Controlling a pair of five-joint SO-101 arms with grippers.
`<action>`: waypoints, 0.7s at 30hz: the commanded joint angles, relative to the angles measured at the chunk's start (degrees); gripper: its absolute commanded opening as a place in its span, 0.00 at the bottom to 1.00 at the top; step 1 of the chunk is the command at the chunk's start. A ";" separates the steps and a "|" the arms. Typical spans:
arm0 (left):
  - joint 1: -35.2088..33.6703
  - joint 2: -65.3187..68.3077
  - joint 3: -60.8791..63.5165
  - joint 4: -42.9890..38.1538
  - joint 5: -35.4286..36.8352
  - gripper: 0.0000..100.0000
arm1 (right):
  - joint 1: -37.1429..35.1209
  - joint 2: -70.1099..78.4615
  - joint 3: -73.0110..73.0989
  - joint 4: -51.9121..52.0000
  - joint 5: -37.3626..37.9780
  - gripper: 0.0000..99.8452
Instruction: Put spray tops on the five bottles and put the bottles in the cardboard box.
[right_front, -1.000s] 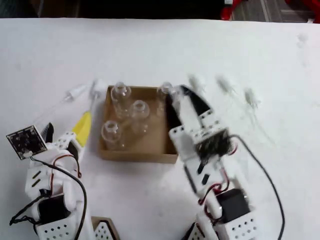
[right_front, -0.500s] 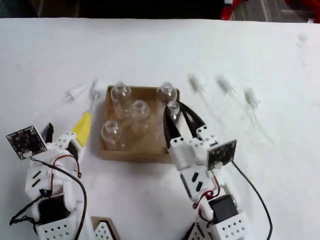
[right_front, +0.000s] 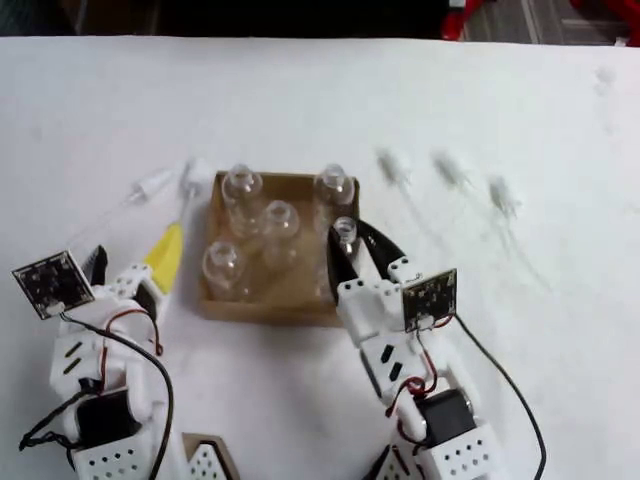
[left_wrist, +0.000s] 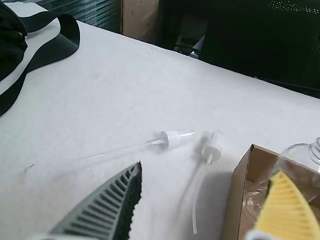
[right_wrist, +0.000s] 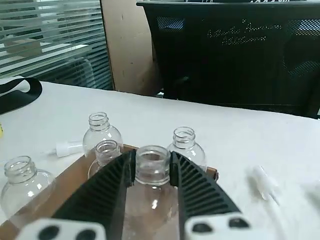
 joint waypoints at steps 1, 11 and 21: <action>0.13 -0.48 -0.26 -1.67 -0.79 0.37 | 0.31 -0.57 0.53 3.82 0.97 0.01; 0.13 -0.48 -0.26 -1.67 -0.79 0.37 | 0.22 -0.57 0.09 9.54 1.05 0.01; 0.13 -0.48 -0.26 -1.67 -0.79 0.37 | -6.29 -0.66 -2.55 20.62 18.55 0.01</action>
